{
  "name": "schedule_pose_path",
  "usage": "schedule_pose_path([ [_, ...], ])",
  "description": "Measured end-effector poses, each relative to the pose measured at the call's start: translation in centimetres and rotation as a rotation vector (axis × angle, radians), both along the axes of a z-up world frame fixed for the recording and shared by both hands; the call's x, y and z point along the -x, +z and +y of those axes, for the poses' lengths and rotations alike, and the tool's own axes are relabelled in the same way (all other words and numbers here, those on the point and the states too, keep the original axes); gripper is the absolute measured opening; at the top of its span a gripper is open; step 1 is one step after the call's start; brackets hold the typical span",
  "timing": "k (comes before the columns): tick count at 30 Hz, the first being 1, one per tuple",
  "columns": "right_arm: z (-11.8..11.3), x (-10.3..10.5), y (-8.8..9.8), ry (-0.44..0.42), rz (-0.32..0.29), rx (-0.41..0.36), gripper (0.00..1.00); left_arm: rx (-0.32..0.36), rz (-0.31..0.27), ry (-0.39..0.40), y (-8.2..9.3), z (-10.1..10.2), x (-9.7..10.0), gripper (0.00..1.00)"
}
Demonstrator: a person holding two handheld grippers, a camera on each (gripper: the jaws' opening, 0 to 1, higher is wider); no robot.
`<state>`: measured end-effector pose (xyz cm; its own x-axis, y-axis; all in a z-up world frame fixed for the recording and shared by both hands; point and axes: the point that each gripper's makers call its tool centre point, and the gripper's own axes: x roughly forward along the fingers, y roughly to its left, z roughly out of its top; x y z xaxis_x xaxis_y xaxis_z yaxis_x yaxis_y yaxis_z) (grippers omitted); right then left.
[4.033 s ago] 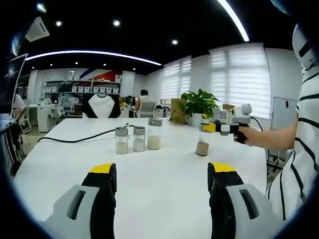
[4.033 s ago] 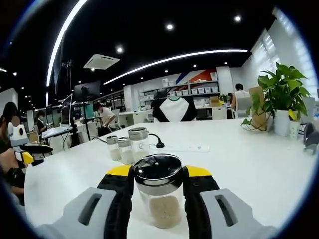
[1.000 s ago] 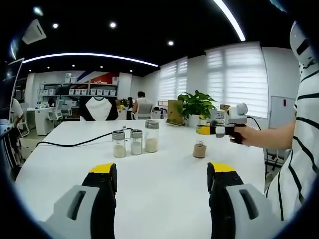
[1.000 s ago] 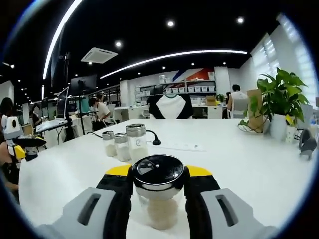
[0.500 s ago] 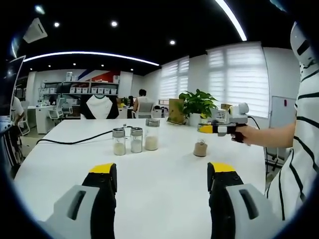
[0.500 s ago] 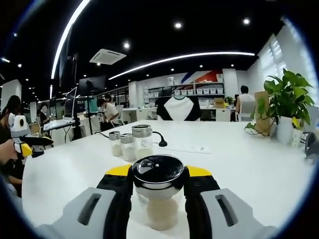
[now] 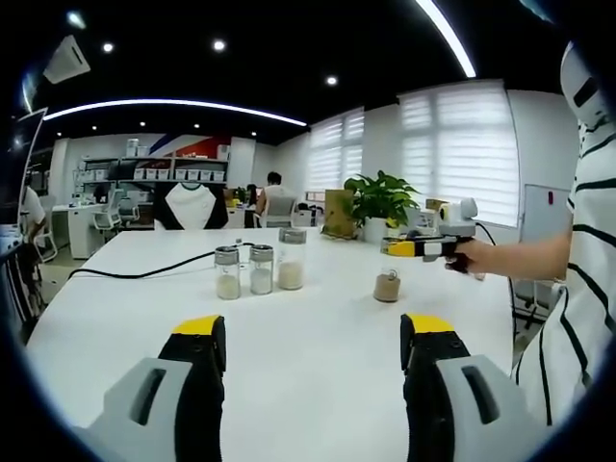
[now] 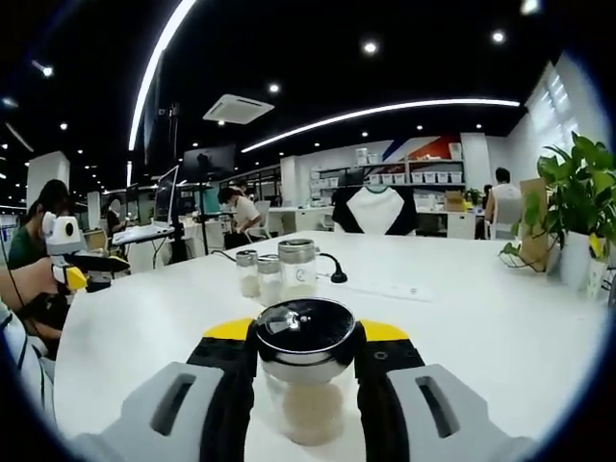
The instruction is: Rotate the seasoning bottle until the label or dispensing opening points toward the visible target arrow and the bottle remains upright within the marked orientation range
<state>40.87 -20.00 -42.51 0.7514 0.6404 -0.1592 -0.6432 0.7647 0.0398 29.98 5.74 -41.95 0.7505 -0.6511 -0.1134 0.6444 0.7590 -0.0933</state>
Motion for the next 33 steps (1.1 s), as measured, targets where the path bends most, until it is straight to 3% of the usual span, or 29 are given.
schedule_pose_path([
  [12, 0.2, 0.6, 0.0, 0.2, 0.011, -0.024, 0.39, -0.013, 0.001, -0.001, 0.1, 0.1, 0.1, 0.78],
  [21, 0.5, 0.9, 0.1, 0.285, 0.005, -0.044, 0.39, -0.029, -0.004, 0.001, 0.5, 0.3, -0.1, 0.78],
  [27, 0.6, 1.1, 0.1, 0.3, 0.002, -0.04, 0.39, -0.033, -0.006, -0.005, 0.7, 0.2, -0.2, 0.78],
  [29, 0.6, 1.0, 0.1, 0.291, 0.007, -0.043, 0.39, -0.006, -0.016, -0.014, 1.3, 0.0, -0.2, 0.78],
  [33, 0.4, 0.9, -0.1, 0.247, 0.075, -0.079, 0.4, -0.008, -0.021, -0.006, 1.5, 0.3, -0.2, 0.78],
])
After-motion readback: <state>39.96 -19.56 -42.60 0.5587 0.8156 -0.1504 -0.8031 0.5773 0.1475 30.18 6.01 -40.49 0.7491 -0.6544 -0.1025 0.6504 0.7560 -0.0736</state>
